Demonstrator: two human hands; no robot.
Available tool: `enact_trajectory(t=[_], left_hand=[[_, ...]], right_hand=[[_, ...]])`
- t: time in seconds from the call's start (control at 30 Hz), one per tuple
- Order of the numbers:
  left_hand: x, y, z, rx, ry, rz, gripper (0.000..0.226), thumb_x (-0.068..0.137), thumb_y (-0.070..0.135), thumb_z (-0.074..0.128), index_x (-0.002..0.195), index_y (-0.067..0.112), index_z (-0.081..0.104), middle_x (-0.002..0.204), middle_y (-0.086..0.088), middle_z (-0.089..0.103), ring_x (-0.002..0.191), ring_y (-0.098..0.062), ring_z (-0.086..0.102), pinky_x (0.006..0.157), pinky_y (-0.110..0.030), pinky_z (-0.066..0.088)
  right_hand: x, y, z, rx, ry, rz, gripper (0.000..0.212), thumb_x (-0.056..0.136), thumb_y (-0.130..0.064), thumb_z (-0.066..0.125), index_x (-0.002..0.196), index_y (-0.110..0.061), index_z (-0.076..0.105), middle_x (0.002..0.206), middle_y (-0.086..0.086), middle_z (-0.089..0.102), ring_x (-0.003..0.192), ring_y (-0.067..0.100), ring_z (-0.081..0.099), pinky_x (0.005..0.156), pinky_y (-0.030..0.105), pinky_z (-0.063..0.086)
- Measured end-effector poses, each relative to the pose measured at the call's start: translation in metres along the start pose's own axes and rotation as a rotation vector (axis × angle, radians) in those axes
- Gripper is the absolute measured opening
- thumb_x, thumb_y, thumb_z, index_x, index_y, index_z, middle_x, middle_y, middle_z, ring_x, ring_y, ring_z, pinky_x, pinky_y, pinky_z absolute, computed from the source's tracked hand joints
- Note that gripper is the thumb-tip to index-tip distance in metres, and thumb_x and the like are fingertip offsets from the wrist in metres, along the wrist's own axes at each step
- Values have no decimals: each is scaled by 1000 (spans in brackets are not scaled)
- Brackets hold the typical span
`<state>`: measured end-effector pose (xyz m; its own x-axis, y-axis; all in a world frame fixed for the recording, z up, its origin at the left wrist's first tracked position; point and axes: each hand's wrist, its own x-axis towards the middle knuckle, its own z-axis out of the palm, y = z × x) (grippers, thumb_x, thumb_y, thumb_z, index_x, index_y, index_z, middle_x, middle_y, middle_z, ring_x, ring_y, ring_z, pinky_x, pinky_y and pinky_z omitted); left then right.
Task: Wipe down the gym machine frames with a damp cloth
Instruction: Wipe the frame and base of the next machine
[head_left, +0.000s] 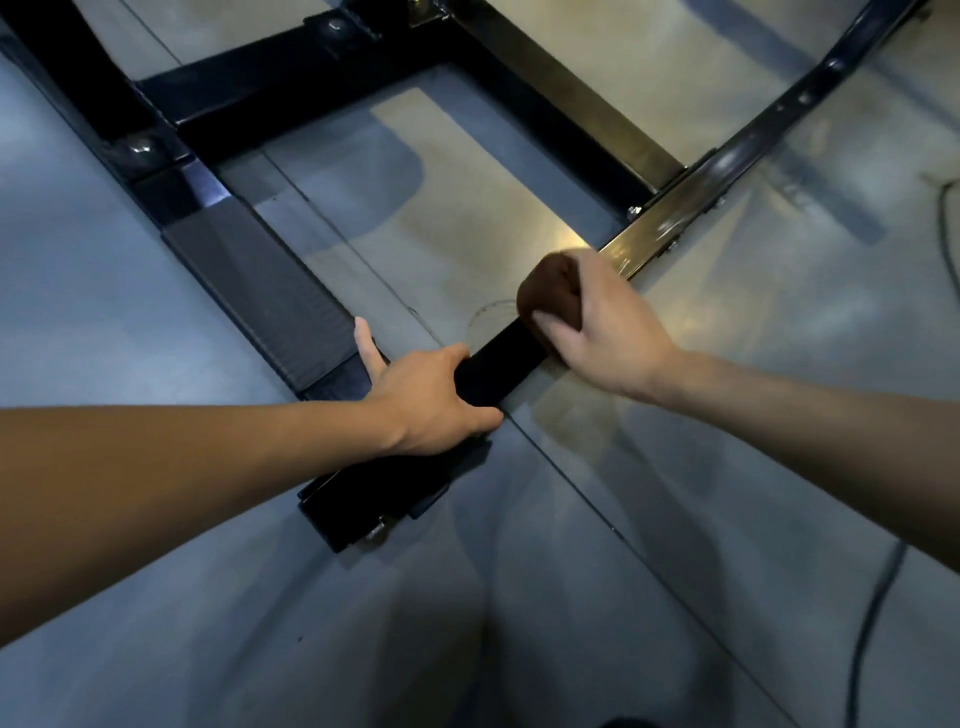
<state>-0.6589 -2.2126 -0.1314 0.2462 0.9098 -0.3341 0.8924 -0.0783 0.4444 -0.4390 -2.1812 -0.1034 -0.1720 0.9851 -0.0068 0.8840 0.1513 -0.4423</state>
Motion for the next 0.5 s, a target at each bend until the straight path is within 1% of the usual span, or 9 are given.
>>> enact_trajectory(t=[0.07, 0.1, 0.17, 0.23, 0.27, 0.37, 0.43, 0.5], left_hand=[[1, -1, 1, -5, -10, 0, 47, 81, 75, 59, 93, 30, 53, 69, 8, 66, 93, -17, 65, 110, -65, -29], [2, -1, 2, -2, -10, 2, 46, 82, 75, 58, 92, 30, 52, 68, 9, 65, 89, -17, 63, 111, -65, -29], [-1, -2, 2, 11, -9, 2, 45, 84, 75, 56, 90, 31, 49, 66, 9, 64, 84, -17, 60, 111, -65, -28], [-2, -2, 2, 12, 1, 11, 44, 85, 74, 56, 91, 31, 49, 63, 8, 64, 84, -16, 63, 111, -65, -28], [-2, -1, 2, 10, 1, 13, 45, 85, 74, 55, 94, 30, 51, 63, 8, 64, 86, -16, 65, 111, -64, -29], [1, -3, 3, 20, -1, 14, 50, 84, 76, 55, 99, 29, 54, 66, 8, 65, 93, -16, 67, 111, -64, -29], [1, -3, 5, 25, 6, 15, 51, 84, 76, 55, 99, 28, 54, 68, 8, 66, 93, -15, 67, 111, -64, -29], [2, -4, 6, 26, 8, 20, 53, 84, 77, 55, 101, 27, 54, 68, 7, 66, 91, -15, 67, 110, -64, -30]], right_hand=[[-18, 3, 1, -49, -22, -34, 51, 94, -38, 68, 137, -21, 46, 132, 1, 57, 120, 22, 56, 96, 38, 47], [-18, 9, -2, -65, -2, -20, 52, 94, -38, 67, 138, -21, 45, 133, 1, 58, 120, 23, 56, 96, 38, 46], [-1, 23, -9, -77, 65, 100, 56, 94, -39, 67, 141, -19, 44, 136, 5, 57, 121, 29, 58, 96, 40, 48], [22, 30, -18, -70, 116, 224, 58, 95, -38, 67, 143, -15, 42, 140, 9, 51, 121, 33, 58, 96, 43, 49], [29, 29, -21, -81, 117, 232, 59, 95, -37, 67, 144, -13, 42, 141, 11, 48, 121, 34, 57, 97, 43, 49], [22, 11, -10, -64, 48, 99, 56, 93, -34, 68, 140, -14, 45, 135, 11, 49, 119, 34, 57, 99, 43, 49], [3, 7, -3, -51, -8, 29, 50, 92, -34, 65, 136, -18, 46, 129, 5, 52, 113, 28, 59, 92, 42, 49], [-7, 15, -5, -99, -1, 43, 49, 93, -35, 63, 136, -19, 45, 129, 3, 54, 109, 26, 59, 87, 40, 47]])
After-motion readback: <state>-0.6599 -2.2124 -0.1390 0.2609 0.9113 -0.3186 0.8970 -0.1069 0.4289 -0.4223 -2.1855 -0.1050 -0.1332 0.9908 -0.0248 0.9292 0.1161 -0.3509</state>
